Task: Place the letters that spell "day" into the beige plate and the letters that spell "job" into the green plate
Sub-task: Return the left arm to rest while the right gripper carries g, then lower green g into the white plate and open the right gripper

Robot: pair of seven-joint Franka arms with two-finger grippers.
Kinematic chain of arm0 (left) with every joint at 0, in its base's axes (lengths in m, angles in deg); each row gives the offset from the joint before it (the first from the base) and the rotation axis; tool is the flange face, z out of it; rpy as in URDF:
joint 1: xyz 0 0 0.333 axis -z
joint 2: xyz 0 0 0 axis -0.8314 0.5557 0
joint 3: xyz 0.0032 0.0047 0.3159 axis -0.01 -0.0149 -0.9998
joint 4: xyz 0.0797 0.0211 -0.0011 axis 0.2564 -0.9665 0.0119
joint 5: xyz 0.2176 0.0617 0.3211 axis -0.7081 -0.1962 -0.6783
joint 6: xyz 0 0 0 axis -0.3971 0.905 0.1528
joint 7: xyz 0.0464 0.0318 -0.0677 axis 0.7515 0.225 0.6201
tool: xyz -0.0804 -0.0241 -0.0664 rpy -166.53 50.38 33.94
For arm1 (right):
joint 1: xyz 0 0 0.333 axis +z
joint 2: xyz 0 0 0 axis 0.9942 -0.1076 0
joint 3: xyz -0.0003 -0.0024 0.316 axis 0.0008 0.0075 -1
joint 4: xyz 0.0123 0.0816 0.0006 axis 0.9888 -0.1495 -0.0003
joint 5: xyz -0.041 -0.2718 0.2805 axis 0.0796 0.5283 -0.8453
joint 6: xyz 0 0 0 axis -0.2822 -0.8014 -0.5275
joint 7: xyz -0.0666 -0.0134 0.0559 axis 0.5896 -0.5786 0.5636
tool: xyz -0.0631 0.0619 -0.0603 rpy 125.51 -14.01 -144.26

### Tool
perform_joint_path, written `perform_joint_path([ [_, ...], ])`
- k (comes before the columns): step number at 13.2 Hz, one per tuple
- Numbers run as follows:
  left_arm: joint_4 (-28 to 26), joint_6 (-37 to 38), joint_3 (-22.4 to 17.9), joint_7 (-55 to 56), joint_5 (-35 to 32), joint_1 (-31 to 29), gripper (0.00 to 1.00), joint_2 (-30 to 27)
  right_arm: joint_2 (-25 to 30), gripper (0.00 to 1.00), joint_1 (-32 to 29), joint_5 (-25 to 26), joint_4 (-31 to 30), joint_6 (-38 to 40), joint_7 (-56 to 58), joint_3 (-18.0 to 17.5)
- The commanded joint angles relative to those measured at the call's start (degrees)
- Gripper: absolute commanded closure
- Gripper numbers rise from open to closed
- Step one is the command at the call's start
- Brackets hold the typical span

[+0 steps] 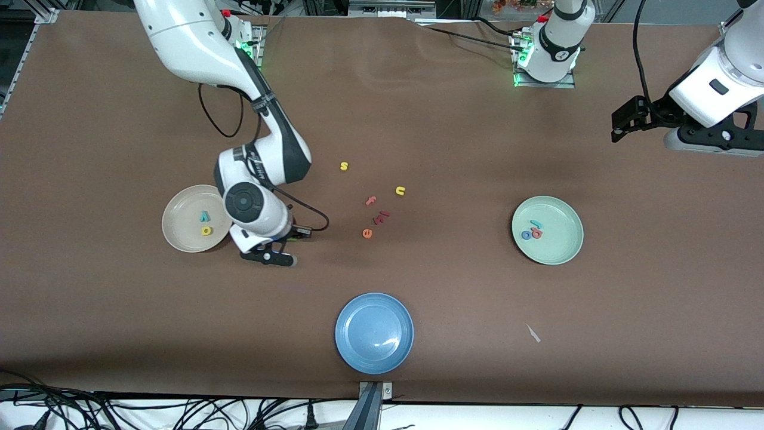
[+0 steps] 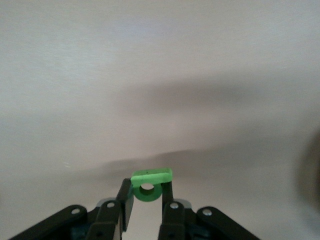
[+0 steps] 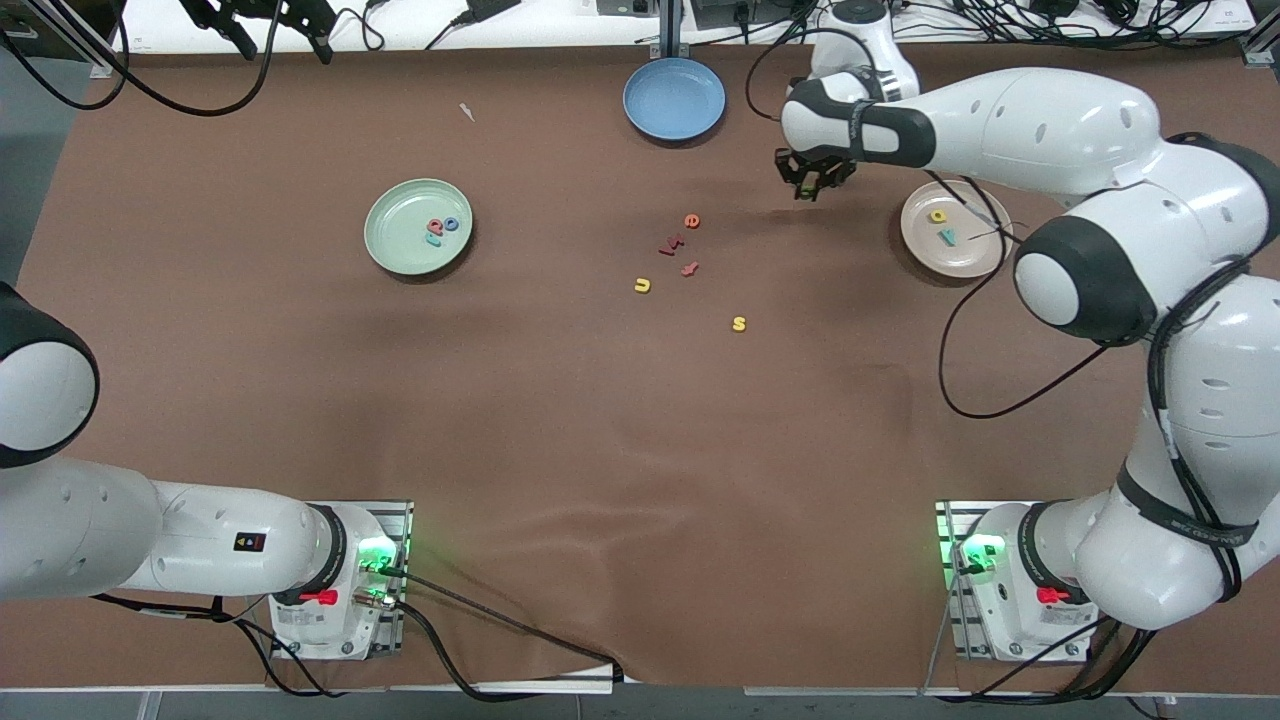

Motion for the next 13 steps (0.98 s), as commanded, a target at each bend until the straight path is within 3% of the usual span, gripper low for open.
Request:
perform_joint_path([
  [1, -0.03, 0.14, 0.05, 1.43, 1.35, -0.10, 0.00, -0.78, 9.28, 0.79, 0.02, 0.54, -11.82, -0.92, 8.03, 2.50],
  [6, 2.24, 1.02, -0.66, 1.87, 1.43, -1.94, 0.00, 0.19, 16.16, 0.80, 0.02, 0.45, -26.51, -10.75, 22.36, 9.18],
  [10, 3.49, 0.94, -0.48, 1.61, 1.26, -2.21, 0.00, 1.42, 15.02, 0.80, -0.51, 0.10, -26.53, -11.29, 33.52, 14.98],
  [11, 4.19, 0.93, -0.39, 1.70, 1.09, -2.13, 0.00, 1.42, 14.41, 0.75, -1.82, 0.01, -26.00, -11.29, 35.73, 15.26],
  [12, 4.02, 0.85, -0.39, 1.61, 0.21, -2.21, 0.00, 1.59, 13.88, 0.28, -2.70, -0.33, -25.30, -11.12, 36.27, 15.17],
  [13, 4.28, 0.59, -0.48, 0.91, -1.36, -2.30, 0.00, 1.51, 13.61, 0.00, -2.71, -0.51, -24.16, -10.42, 35.75, 15.08],
])
